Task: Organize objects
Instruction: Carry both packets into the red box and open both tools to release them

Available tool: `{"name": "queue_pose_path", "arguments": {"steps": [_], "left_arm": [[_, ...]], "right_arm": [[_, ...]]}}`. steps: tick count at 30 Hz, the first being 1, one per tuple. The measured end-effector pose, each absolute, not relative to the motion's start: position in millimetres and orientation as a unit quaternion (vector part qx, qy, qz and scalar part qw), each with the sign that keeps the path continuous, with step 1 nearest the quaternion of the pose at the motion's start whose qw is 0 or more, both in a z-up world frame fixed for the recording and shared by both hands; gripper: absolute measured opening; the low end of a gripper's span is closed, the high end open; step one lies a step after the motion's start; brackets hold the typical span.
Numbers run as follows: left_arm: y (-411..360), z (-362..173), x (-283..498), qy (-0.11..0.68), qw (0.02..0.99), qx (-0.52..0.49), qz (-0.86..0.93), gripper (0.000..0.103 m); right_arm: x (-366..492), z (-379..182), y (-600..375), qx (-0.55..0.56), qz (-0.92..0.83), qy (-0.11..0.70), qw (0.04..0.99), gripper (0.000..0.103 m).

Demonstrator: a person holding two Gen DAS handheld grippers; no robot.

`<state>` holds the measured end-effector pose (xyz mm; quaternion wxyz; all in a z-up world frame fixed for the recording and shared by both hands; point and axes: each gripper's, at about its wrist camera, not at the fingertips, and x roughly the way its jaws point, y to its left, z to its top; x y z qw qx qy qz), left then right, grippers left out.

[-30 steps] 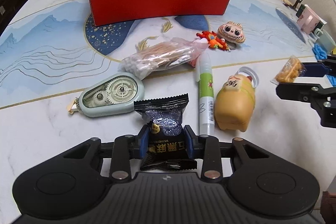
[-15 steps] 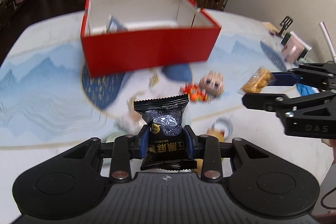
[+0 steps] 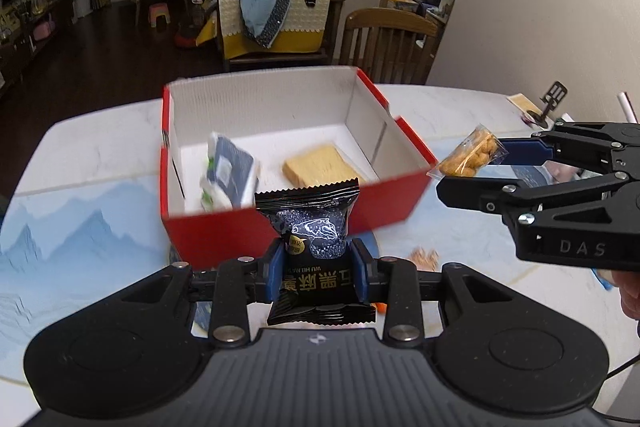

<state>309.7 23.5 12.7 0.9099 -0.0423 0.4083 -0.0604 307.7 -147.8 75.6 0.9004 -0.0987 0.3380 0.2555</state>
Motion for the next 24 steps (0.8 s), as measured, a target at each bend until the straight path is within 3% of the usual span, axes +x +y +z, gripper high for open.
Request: {"name": "queue_pose_path", "arguments": {"steps": [24], "left_arm": [[48.0, -27.7, 472.1, 0.482, 0.876, 0.001, -0.023, 0.033]], "right_arm": [[421.5, 15.2, -103.5, -0.135, 0.241, 0.408, 0.87, 0.052]]}}
